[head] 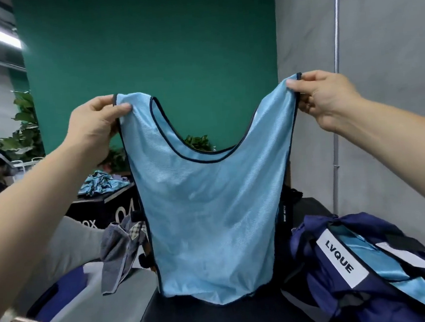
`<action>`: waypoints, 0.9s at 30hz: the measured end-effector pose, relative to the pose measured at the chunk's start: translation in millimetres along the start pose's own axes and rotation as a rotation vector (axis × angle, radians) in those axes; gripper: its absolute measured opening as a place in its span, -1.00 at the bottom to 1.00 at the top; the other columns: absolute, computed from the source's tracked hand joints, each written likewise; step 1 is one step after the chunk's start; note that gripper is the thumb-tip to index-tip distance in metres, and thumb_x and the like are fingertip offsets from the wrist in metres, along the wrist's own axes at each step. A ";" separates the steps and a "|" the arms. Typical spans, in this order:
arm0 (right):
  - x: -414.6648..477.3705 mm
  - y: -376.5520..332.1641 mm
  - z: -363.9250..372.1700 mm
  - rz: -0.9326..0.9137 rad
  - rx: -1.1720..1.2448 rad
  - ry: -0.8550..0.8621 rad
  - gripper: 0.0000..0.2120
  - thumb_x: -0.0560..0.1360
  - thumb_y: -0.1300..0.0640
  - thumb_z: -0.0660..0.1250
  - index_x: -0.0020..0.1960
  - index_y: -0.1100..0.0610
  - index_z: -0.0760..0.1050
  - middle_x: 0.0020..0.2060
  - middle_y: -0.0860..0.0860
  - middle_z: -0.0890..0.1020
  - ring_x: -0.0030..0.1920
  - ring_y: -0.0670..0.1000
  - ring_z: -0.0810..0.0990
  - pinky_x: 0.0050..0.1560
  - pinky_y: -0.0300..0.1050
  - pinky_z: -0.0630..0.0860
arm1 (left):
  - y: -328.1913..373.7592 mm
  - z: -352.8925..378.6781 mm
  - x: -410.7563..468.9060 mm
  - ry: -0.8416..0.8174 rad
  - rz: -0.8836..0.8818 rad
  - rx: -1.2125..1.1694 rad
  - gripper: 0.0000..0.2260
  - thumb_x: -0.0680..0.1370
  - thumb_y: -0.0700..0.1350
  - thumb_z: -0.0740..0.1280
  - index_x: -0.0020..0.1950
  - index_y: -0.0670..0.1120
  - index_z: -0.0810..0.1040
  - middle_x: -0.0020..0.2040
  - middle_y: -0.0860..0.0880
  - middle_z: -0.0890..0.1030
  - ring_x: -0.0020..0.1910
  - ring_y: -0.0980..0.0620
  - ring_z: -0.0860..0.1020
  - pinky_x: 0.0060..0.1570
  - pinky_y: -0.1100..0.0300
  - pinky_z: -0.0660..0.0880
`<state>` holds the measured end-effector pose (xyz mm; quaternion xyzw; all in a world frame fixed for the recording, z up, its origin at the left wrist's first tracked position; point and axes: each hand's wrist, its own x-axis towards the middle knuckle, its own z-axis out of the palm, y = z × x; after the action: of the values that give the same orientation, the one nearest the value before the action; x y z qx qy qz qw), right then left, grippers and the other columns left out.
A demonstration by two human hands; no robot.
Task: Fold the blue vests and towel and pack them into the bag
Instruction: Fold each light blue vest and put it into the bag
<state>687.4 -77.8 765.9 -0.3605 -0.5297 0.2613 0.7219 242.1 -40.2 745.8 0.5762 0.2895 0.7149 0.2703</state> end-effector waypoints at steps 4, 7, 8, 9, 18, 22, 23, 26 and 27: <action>-0.2 -14.8 1.4 -0.089 -0.034 0.011 -0.83 0.49 0.19 0.59 -0.07 0.04 0.61 -0.04 0.03 0.72 -0.19 -0.08 0.67 -0.23 -0.27 0.55 | 18.7 4.2 10.1 0.029 0.069 0.075 -0.75 0.51 -0.17 0.60 0.17 -0.13 0.71 0.03 -0.06 0.74 -0.08 0.06 0.69 -0.01 0.19 0.62; 0.7 -21.2 -0.2 -0.126 -0.058 0.014 -0.83 0.50 0.17 0.58 -0.08 0.02 0.60 -0.06 0.00 0.71 -0.16 -0.06 0.67 -0.19 -0.25 0.56 | 29.1 7.4 11.2 0.052 0.096 0.089 -0.84 0.49 -0.11 0.61 0.01 -0.03 0.70 -0.05 0.00 0.71 -0.13 0.09 0.65 -0.10 0.18 0.57; 1.7 -22.4 -1.0 -0.133 -0.070 0.017 -0.84 0.50 0.17 0.58 -0.08 0.02 0.60 -0.07 0.01 0.71 -0.13 -0.03 0.67 -0.14 -0.21 0.59 | 31.1 7.2 11.6 0.068 0.102 0.097 -0.84 0.48 -0.10 0.62 -0.03 0.00 0.68 -0.07 0.01 0.70 -0.13 0.07 0.64 -0.08 0.15 0.57; 2.4 -23.7 -1.6 -0.140 -0.071 0.021 -0.84 0.50 0.17 0.57 -0.09 0.02 0.59 -0.07 0.02 0.71 -0.11 0.00 0.67 -0.09 -0.16 0.61 | 32.7 6.4 12.3 0.083 0.104 0.101 -0.84 0.46 -0.09 0.62 -0.06 0.01 0.67 -0.08 0.01 0.70 -0.11 0.05 0.64 -0.05 0.11 0.58; -1.5 -50.4 -5.4 -0.207 -0.058 0.063 -0.85 0.47 0.17 0.53 -0.07 0.04 0.57 -0.13 0.01 0.66 -0.19 0.00 0.64 -0.17 -0.11 0.60 | 62.5 9.0 11.3 0.053 0.109 0.065 -0.83 0.54 -0.12 0.55 -0.12 0.01 0.57 -0.24 0.04 0.62 -0.40 0.15 0.56 -0.43 0.29 0.41; -5.7 -64.5 -1.9 -0.243 -0.021 0.068 -0.84 0.47 0.18 0.53 -0.10 0.02 0.55 -0.16 -0.02 0.64 -0.26 -0.05 0.60 -0.26 -0.16 0.56 | 79.3 6.3 18.3 0.051 0.125 -0.018 -0.77 0.50 -0.16 0.57 -0.16 0.03 0.53 -0.22 0.03 0.62 -0.29 0.07 0.61 -0.22 0.17 0.55; -6.2 -67.4 -0.9 -0.248 -0.011 0.071 -0.84 0.47 0.19 0.53 -0.09 0.03 0.55 -0.17 -0.03 0.63 -0.29 -0.07 0.59 -0.31 -0.19 0.53 | 82.5 6.2 21.1 0.051 0.129 -0.030 -0.76 0.50 -0.18 0.57 -0.14 0.02 0.52 -0.20 0.02 0.62 -0.27 0.06 0.61 -0.20 0.17 0.58; -5.6 -73.3 0.7 -0.256 0.009 0.096 -0.84 0.49 0.20 0.52 -0.06 0.05 0.55 -0.18 -0.04 0.61 -0.35 -0.10 0.55 -0.40 -0.23 0.47 | 90.4 5.3 30.1 0.079 0.126 -0.024 -0.76 0.49 -0.17 0.59 0.02 -0.04 0.57 -0.10 -0.01 0.64 -0.23 0.07 0.63 -0.18 0.18 0.62; -4.0 -72.9 1.2 -0.254 0.009 0.102 -0.83 0.48 0.20 0.53 -0.05 0.05 0.55 -0.17 -0.03 0.61 -0.35 -0.10 0.55 -0.40 -0.22 0.48 | 90.3 4.3 34.4 0.088 0.112 -0.006 -0.73 0.46 -0.15 0.60 0.08 -0.08 0.60 -0.06 -0.04 0.66 -0.21 0.05 0.65 -0.17 0.16 0.64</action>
<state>684.7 -124.6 821.9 -0.3002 -0.5323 0.1517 0.7769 235.1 -77.0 835.0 0.5589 0.2663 0.7544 0.2183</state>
